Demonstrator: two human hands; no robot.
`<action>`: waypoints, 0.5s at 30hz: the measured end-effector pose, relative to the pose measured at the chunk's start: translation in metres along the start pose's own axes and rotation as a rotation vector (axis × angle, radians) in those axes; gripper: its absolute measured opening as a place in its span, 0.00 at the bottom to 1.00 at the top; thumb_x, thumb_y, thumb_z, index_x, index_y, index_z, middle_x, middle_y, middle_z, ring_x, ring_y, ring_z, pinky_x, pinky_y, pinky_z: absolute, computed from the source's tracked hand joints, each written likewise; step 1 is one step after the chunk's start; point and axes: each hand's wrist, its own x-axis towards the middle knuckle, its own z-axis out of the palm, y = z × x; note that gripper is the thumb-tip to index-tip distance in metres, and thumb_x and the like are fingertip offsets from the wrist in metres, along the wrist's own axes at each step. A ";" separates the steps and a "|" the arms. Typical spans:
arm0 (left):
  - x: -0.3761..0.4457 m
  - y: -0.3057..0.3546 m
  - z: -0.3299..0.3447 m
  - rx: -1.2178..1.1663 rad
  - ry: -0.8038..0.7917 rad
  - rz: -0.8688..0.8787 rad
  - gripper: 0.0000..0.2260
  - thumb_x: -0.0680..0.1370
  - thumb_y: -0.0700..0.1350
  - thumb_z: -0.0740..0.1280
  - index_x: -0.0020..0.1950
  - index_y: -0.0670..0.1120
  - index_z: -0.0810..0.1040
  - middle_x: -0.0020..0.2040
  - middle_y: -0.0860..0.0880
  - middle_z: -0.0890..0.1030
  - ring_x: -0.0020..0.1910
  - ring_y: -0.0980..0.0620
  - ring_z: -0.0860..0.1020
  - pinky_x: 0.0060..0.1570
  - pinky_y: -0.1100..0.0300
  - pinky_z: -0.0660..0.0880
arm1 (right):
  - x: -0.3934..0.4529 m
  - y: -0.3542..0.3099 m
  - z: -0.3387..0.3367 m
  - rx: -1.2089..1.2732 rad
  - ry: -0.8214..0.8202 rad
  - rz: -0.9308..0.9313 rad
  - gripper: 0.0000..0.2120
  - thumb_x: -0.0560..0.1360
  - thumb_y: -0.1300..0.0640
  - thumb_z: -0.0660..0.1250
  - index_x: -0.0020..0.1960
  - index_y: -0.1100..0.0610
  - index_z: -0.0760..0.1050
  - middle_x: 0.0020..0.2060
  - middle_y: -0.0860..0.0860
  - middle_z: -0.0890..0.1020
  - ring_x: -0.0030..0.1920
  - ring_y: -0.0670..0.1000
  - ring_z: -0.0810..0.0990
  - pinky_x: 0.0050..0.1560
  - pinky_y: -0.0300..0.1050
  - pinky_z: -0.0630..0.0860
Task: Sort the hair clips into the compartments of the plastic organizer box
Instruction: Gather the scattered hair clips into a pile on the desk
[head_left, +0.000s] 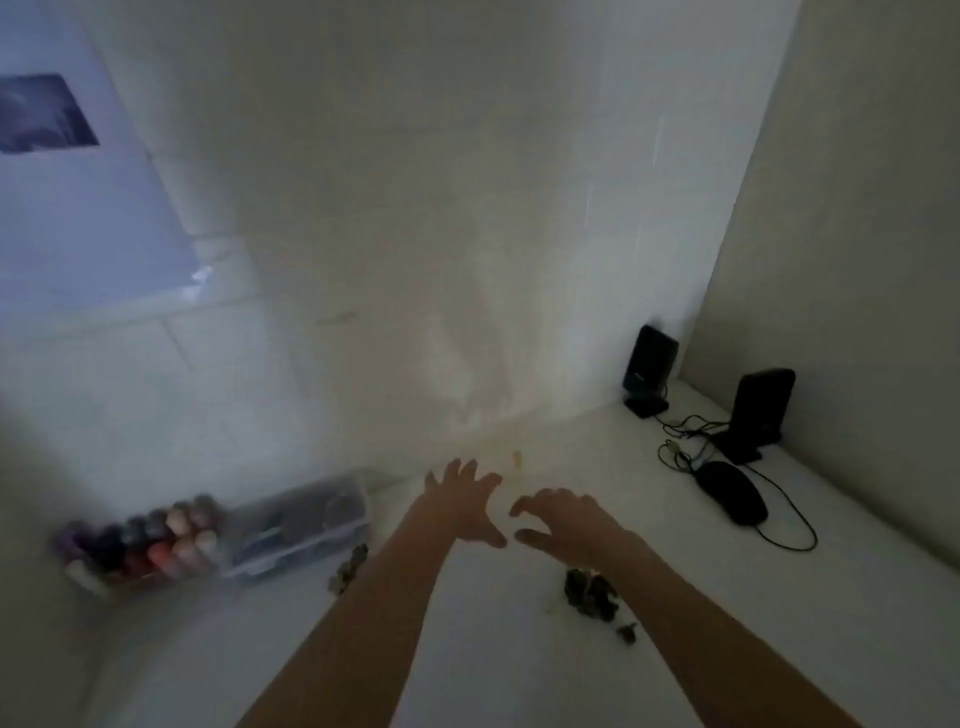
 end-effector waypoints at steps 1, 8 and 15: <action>0.007 -0.001 0.008 0.024 0.006 0.016 0.44 0.71 0.64 0.67 0.78 0.54 0.45 0.79 0.45 0.43 0.78 0.43 0.41 0.72 0.37 0.42 | 0.002 0.002 0.009 -0.038 0.051 -0.009 0.19 0.77 0.40 0.55 0.66 0.45 0.66 0.65 0.51 0.72 0.64 0.54 0.69 0.62 0.51 0.63; 0.056 -0.008 0.059 0.158 0.072 0.131 0.48 0.71 0.65 0.67 0.76 0.57 0.35 0.77 0.47 0.33 0.77 0.43 0.36 0.70 0.34 0.39 | 0.039 0.028 0.071 -0.314 0.560 -0.147 0.13 0.73 0.44 0.51 0.46 0.41 0.74 0.35 0.45 0.79 0.37 0.51 0.77 0.40 0.48 0.63; 0.070 -0.013 0.070 0.223 0.248 0.185 0.47 0.72 0.63 0.67 0.77 0.54 0.37 0.79 0.46 0.38 0.78 0.48 0.39 0.74 0.40 0.42 | 0.050 0.029 0.093 -0.283 0.777 -0.140 0.05 0.74 0.47 0.63 0.45 0.43 0.77 0.37 0.48 0.80 0.41 0.54 0.75 0.45 0.52 0.63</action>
